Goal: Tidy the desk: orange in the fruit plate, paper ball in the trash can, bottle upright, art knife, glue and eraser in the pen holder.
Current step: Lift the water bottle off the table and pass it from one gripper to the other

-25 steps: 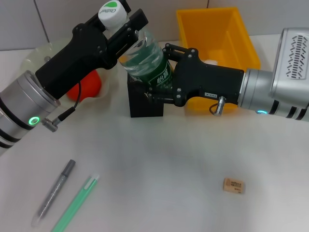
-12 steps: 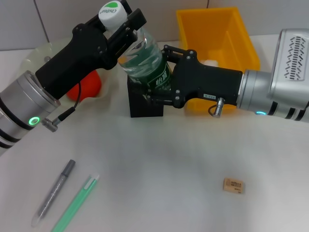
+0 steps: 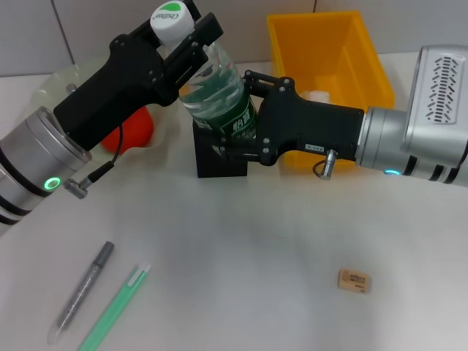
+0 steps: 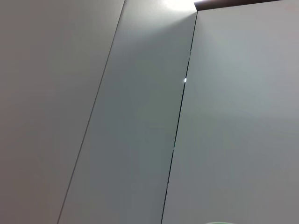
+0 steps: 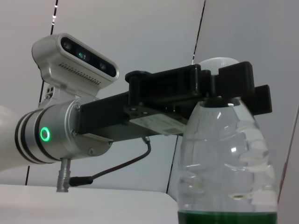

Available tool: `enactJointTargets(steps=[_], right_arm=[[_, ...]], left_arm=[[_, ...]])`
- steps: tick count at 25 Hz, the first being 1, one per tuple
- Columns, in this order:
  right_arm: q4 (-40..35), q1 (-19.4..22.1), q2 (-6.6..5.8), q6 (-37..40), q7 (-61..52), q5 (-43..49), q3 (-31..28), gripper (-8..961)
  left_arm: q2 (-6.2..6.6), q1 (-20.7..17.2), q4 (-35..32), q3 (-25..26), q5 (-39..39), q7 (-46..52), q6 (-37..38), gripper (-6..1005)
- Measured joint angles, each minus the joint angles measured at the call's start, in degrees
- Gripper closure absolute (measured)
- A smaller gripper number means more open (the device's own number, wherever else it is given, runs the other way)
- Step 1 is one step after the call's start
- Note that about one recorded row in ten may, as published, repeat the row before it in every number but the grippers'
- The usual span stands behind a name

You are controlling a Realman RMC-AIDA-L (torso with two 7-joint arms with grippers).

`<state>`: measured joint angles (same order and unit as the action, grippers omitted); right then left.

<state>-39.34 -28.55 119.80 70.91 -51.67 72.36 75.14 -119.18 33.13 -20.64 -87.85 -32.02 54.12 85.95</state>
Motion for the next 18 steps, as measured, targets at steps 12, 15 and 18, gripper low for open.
enactJointTargets(steps=[12, 15, 18], right_arm=[[0.1, 0.5, -0.03, -0.9, -0.3, 0.1, 0.0, 198], [0.3, 0.4, -0.05, -1.0, -0.3, 0.1, 0.0, 197], [0.9, -0.1, -0.07, -1.1, -0.3, 0.1, 0.2, 197]], left_arm=[[0.0, 0.1, -0.1, -0.1, 0.2, 0.0, 0.1, 565], [0.01, 0.2, -0.1, -0.1, 0.2, 0.0, 0.1, 565], [0.01, 0.3, -0.1, 0.0, 0.3, 0.0, 0.1, 565]])
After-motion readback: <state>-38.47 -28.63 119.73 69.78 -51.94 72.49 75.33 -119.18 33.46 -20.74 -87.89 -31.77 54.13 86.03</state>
